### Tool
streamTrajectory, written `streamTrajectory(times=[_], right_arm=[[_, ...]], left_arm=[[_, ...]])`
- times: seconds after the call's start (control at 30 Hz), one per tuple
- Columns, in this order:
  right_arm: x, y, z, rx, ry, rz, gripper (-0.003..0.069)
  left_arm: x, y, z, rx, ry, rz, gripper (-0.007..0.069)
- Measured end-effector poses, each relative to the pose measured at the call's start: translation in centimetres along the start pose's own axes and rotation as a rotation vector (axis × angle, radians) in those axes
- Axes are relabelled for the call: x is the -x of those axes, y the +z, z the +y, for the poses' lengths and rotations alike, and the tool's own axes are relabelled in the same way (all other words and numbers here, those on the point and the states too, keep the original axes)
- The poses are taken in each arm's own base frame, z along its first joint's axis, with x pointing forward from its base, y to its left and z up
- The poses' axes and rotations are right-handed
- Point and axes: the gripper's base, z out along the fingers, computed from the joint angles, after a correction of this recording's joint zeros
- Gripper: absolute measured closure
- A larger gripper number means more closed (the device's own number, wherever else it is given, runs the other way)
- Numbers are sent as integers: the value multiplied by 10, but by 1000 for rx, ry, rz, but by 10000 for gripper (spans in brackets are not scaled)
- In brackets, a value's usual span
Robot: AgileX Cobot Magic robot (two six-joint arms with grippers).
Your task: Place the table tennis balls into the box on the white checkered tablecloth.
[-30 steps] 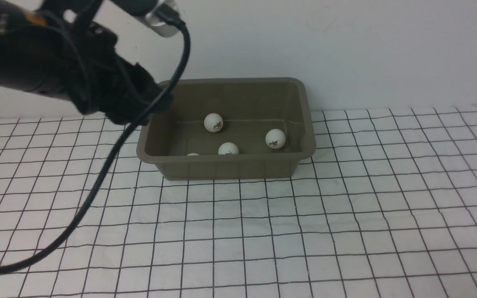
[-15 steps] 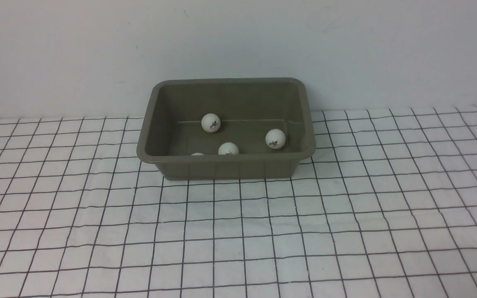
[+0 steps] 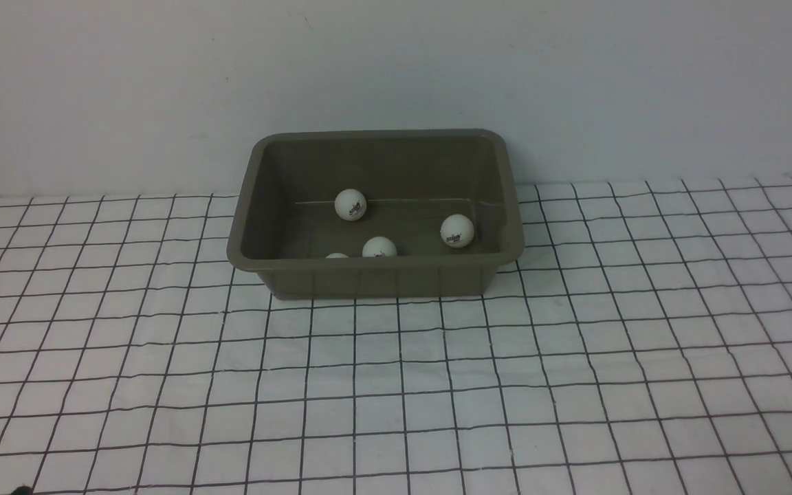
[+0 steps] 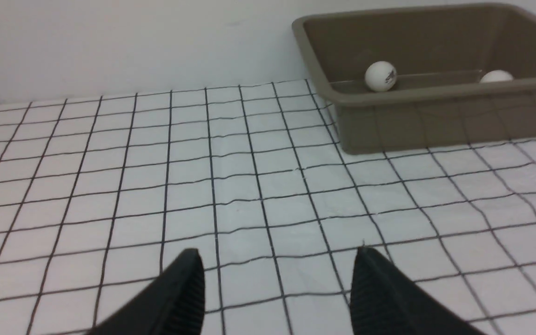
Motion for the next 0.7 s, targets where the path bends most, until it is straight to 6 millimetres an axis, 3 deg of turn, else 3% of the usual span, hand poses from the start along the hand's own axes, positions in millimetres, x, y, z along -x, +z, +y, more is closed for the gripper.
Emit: streamTrajectory(times=[0.2,0.43,0.7], right_arm=[[0,0,0,0,0,0,156],[0,0,0,1,3,-1,156],[0,0,0,1,3,-1,156]], left_arm=[[-16,7,3,34,122,64,241],[-27,13,1,24,80,58,241],[-26,14,0,16,40,29,319]])
